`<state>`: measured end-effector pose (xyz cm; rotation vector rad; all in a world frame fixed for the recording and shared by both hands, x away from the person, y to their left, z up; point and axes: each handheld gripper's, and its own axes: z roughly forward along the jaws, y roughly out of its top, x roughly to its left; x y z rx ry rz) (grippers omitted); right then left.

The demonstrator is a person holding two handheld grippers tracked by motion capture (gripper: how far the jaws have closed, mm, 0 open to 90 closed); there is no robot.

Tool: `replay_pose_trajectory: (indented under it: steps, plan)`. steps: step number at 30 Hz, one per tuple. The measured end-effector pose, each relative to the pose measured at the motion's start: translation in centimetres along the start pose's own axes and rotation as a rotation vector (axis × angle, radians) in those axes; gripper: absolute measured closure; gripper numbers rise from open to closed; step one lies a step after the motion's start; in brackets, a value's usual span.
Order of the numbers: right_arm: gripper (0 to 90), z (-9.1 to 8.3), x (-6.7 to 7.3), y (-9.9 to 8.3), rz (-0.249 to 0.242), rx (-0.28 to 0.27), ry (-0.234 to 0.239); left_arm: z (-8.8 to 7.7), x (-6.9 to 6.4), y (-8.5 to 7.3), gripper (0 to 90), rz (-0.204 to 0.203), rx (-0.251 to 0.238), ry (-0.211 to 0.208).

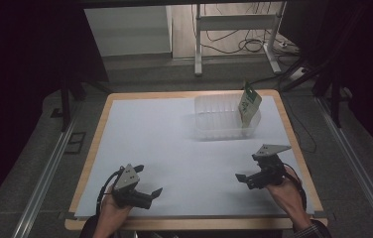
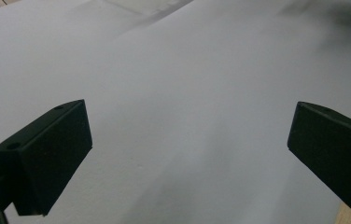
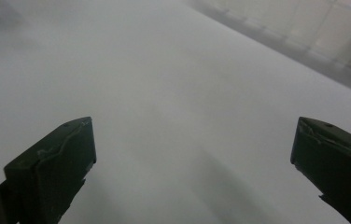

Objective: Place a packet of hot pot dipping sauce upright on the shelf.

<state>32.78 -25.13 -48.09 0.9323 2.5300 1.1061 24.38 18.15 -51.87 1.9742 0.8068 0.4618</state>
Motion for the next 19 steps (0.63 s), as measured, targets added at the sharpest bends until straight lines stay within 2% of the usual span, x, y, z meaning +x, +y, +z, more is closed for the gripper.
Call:
replay_pose_trajectory:
  steps: [7, 12, 19]
  plan:
    - [0.0, 0.3, 0.1, -0.9, 0.003, 0.014, 0.001, 0.0, 0.0, 0.0, 0.0, 0.002, 0.005, 0.001]
    - [0.0, 0.9, -0.1, -1.4, -0.001, 0.046, 0.002, 0.1, -0.1, -0.1, 0.0, 0.005, 0.011, 0.003]
    - [0.0, 0.9, -0.4, -1.6, 0.011, 0.046, -0.003, 0.1, 0.0, 0.0, 0.0, 0.001, 0.003, 0.000]
